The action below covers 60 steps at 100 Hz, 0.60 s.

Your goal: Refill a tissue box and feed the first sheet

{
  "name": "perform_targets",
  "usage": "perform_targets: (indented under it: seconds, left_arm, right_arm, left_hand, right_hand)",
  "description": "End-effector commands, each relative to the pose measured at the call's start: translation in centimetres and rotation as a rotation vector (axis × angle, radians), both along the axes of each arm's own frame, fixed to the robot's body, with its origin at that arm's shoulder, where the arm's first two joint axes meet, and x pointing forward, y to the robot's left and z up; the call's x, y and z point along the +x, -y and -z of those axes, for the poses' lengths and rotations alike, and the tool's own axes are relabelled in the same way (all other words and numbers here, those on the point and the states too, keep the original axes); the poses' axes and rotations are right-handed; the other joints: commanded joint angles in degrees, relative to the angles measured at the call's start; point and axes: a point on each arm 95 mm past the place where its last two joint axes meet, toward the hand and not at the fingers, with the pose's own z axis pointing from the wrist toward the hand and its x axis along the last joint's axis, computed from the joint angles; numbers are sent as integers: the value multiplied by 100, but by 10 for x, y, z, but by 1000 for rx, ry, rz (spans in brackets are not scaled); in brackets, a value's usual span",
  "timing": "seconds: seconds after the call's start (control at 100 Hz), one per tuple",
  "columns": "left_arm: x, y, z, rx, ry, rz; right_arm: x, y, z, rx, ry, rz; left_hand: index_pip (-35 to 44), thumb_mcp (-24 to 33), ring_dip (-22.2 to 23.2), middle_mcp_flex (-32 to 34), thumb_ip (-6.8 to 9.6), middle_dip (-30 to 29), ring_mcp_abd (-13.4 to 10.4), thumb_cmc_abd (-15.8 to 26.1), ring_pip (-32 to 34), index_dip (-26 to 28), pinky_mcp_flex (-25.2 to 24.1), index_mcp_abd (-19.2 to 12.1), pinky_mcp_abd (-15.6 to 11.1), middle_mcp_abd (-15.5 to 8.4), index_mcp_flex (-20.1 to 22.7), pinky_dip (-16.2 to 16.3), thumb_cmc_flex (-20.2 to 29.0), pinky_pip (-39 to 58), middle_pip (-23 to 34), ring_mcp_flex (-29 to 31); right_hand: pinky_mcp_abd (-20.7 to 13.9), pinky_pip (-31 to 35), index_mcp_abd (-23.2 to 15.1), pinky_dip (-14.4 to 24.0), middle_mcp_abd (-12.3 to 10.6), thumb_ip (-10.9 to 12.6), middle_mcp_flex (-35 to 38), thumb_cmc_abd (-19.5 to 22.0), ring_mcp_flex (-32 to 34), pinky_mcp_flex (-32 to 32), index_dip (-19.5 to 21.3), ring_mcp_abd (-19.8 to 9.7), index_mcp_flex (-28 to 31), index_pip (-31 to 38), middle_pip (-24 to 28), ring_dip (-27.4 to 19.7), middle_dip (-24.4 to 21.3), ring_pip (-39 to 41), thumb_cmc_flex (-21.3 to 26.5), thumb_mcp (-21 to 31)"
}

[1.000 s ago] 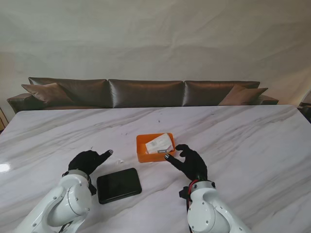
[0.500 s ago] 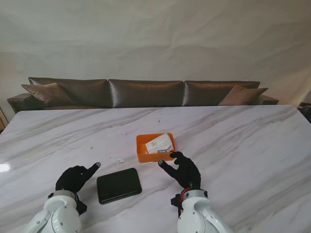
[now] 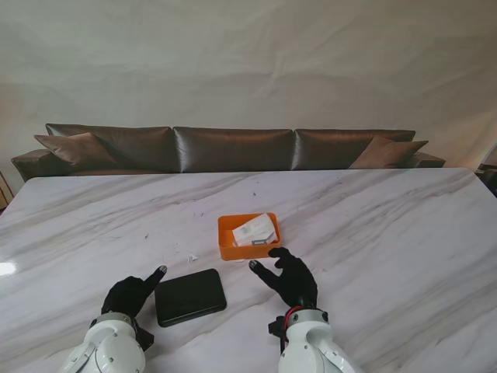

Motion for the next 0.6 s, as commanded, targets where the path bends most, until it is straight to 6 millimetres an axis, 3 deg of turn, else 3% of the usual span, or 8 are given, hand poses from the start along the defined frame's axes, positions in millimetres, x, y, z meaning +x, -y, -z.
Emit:
perform_targets:
  seconds: [0.0, 0.59]
  left_arm:
    - [0, 9, 3, -31, -28, 14]
    - [13, 46, 7, -205, -132, 87]
  right_arm:
    - [-4, -2, 1, 5, -13, -5]
    - [-10, 5, 7, 22, -21, 15]
  left_hand:
    - [-108, -218, 44, 300, 59, 4, 386, 150, 136, -128, 336, 229, 41, 241, 188, -115, 65, 2130, 68, 249]
    - [-201, -238, 40, 247, 39, -8, 442, 220, 162, -171, 372, 271, 46, 282, 162, -409, 73, 2171, 34, 178]
  right_hand:
    - [55, 67, 125, -87, 138, -25, 177, -24, -44, -41, -52, -41, 74, -44, -15, -51, -78, -64, 12, -40]
    - [39, 47, 153, -106, 143, -24, 184, -37, -69, -42, -90, -24, 60, -22, -11, -50, -74, -74, 42, -38]
